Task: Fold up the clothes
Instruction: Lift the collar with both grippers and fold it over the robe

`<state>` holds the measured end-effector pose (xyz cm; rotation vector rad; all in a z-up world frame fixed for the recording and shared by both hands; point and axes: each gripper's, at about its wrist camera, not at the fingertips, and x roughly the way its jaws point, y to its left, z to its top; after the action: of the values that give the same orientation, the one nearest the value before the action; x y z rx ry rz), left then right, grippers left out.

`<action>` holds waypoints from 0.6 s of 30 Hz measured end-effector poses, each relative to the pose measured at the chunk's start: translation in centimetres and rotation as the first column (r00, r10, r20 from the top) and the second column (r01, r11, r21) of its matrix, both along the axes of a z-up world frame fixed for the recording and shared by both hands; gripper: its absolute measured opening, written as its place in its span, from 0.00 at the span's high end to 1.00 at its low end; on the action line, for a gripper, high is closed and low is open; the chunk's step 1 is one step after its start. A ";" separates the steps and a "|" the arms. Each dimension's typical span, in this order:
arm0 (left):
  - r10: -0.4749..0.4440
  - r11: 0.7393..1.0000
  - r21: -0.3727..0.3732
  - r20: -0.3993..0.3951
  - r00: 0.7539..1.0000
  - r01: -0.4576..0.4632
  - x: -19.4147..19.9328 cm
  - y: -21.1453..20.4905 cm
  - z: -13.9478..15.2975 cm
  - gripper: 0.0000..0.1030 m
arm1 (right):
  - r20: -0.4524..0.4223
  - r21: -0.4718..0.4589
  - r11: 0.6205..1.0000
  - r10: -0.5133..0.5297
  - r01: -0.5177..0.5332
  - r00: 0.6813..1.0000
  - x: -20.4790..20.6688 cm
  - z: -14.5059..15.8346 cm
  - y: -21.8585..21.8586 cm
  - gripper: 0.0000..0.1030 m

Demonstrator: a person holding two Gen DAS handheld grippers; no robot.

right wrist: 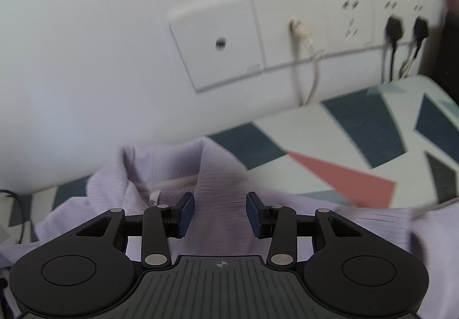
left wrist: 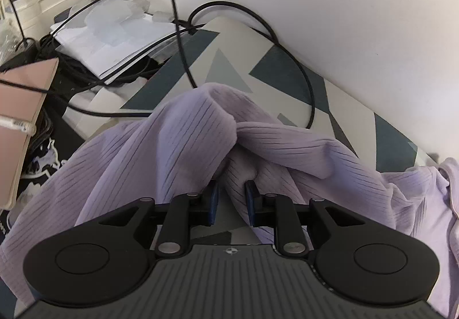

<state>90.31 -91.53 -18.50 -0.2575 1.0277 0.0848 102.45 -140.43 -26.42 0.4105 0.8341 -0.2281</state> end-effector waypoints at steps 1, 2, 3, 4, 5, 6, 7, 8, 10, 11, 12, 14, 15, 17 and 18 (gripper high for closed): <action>0.006 1.000 -0.002 -0.001 1.000 -0.006 -0.1 0.2 0.0 0.79 | -0.017 -0.017 1.000 0.005 -0.005 1.000 0.5 -0.4 0.6 0.64; 0.013 1.000 -0.004 -0.003 1.000 -0.013 -0.1 0.4 0.0 0.79 | -0.039 -0.049 0.999 0.017 -0.019 0.999 1.1 -0.7 1.3 0.68; 0.019 1.000 -0.006 -0.004 1.000 -0.019 -0.2 0.6 0.0 0.79 | -0.066 -0.096 0.995 0.029 -0.035 0.997 1.6 -1.0 1.9 0.74; 0.028 1.000 -0.003 -0.006 1.000 -0.028 -0.3 0.8 0.0 0.79 | -0.077 -0.129 0.991 0.033 -0.042 0.996 2.0 -1.1 2.3 0.83; 0.035 0.999 -0.004 -0.007 0.999 -0.035 -0.4 1.1 -0.1 0.79 | -0.083 -0.142 0.989 0.021 -0.033 0.996 2.5 -1.1 2.4 0.86; 0.043 0.999 -0.004 -0.008 0.999 -0.043 -0.4 1.4 -0.2 0.79 | -0.087 -0.154 0.988 0.006 -0.020 0.996 2.9 -1.1 2.5 0.89; 0.050 0.999 -0.005 -0.009 0.999 -0.050 -0.5 1.7 -0.2 0.79 | -0.087 -0.159 0.987 -0.018 0.004 0.996 3.4 -1.1 2.3 0.92; 0.057 0.998 -0.009 -0.009 0.998 -0.057 -0.6 2.0 -0.3 0.79 | -0.087 -0.150 0.988 -0.040 0.027 0.995 3.9 -1.3 1.8 0.92; 0.063 0.998 -0.009 -0.007 0.998 -0.063 -0.7 2.4 -0.2 0.79 | -0.081 -0.125 0.990 -0.073 0.063 0.994 4.7 -1.5 1.0 0.92; 0.064 0.998 -0.005 -0.006 0.998 -0.064 -0.7 2.5 -0.2 0.79 | -0.078 -0.128 0.990 -0.075 0.065 0.994 5.0 -1.6 0.9 0.92; 0.066 0.998 -0.001 -0.005 0.998 -0.066 -0.8 2.6 -0.2 0.79 | -0.074 -0.131 0.989 -0.077 0.067 0.994 5.3 -1.6 0.8 0.92; 0.069 0.998 0.004 -0.003 0.998 -0.069 -0.8 2.9 -0.2 0.79 | -0.069 -0.134 0.989 -0.077 0.067 0.995 5.7 -1.7 0.7 0.92; 0.072 0.997 0.002 -0.001 0.997 -0.072 -0.8 3.0 -0.2 0.78 | -0.066 -0.134 0.989 -0.075 0.066 0.995 5.7 -1.7 0.6 0.92; 0.075 0.997 -0.008 -0.001 0.997 -0.075 -0.9 3.4 -0.2 0.78 | -0.062 -0.120 0.991 -0.073 0.066 0.995 5.7 -1.8 0.4 0.91; 0.066 0.998 -0.012 -0.003 0.998 -0.066 -0.9 3.4 -0.1 0.78 | -0.059 -0.108 0.992 -0.069 0.062 0.996 5.6 -1.8 0.1 0.91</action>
<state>89.36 -88.14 -18.63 -0.3024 1.0230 0.1391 108.10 -140.32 -28.18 0.3324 0.8670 -0.3466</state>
